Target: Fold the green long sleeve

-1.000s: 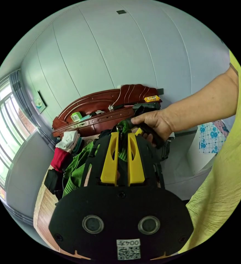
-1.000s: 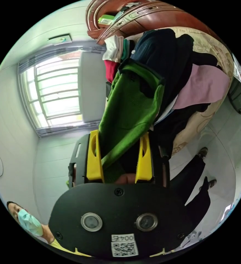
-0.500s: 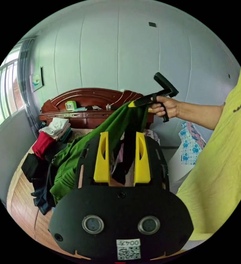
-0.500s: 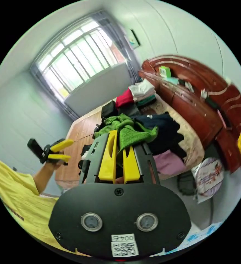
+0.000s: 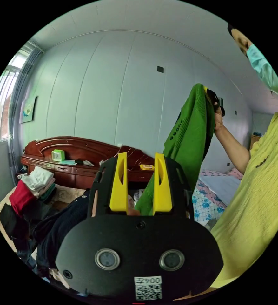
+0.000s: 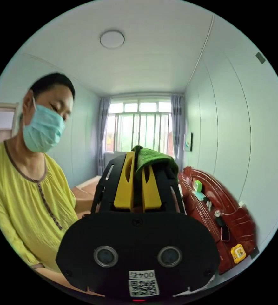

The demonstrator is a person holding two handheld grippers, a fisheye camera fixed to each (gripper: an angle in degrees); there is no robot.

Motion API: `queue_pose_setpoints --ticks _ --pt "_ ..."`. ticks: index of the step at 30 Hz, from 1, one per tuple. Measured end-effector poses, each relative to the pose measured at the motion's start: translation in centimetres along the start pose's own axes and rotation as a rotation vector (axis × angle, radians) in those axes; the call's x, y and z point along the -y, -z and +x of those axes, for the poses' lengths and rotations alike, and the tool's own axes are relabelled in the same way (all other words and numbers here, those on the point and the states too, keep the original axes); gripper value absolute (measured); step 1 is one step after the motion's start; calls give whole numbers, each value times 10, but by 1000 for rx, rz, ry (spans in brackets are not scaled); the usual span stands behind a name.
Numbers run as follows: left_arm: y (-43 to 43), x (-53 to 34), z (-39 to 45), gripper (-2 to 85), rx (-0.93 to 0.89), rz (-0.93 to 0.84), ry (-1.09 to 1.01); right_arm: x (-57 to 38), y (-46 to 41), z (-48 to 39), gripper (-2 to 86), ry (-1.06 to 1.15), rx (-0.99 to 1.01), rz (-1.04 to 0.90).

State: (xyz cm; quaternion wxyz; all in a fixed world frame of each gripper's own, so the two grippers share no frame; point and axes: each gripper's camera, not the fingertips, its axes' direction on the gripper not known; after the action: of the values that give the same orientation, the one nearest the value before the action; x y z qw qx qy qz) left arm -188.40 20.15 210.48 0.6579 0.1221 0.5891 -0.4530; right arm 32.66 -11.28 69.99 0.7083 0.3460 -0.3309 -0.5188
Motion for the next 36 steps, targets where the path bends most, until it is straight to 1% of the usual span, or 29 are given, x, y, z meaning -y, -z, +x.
queue_pose_setpoints --ticks 1,3,4,6,7,9,10,11,12,13,15,16,18,23,26,30,34,36 --pt "-9 -3 5 126 -36 1 0 11 21 1 30 -7 25 45" --pt "-49 -15 31 128 -195 15 -7 53 101 -1 32 6 111 205" --pt "-60 -17 39 129 -233 14 -12 64 120 -2 33 14 130 237" --pt "-101 -24 74 139 -355 -9 -70 109 198 -8 36 39 168 345" --pt "-110 -25 83 142 -377 -13 -90 120 217 -9 37 41 171 369" --pt "-146 -31 117 165 -476 -37 -138 161 292 -19 39 49 137 447" --pt "-156 -33 124 169 -510 -46 -141 170 311 -23 40 53 123 461" --pt "-175 -38 139 177 -580 -69 -144 190 347 -31 40 70 92 481" --pt "-194 -44 152 182 -643 -86 -134 208 383 -41 41 85 57 498" --pt "-204 -47 158 185 -678 -97 -123 217 400 -46 41 91 38 508" --pt "-245 -62 187 186 -842 -134 -59 248 467 -67 42 124 -23 547" --pt "-255 -67 196 186 -885 -144 -43 255 483 -73 42 129 -41 557" --pt "-292 -86 236 182 -1050 -203 -6 282 542 -99 42 156 -130 585" --pt "-333 -122 335 164 -1306 -272 -71 325 638 -143 42 181 -280 630" --pt "-354 -149 390 152 -1412 -322 -119 344 687 -157 42 173 -318 673" --pt "-395 -196 434 133 -1597 -411 -50 368 741 -168 42 149 -359 733" --pt "-434 -240 451 126 -1719 -489 5 393 774 -169 42 133 -367 774" --pt "-468 -276 458 126 -1819 -559 98 415 788 -164 42 123 -358 786"
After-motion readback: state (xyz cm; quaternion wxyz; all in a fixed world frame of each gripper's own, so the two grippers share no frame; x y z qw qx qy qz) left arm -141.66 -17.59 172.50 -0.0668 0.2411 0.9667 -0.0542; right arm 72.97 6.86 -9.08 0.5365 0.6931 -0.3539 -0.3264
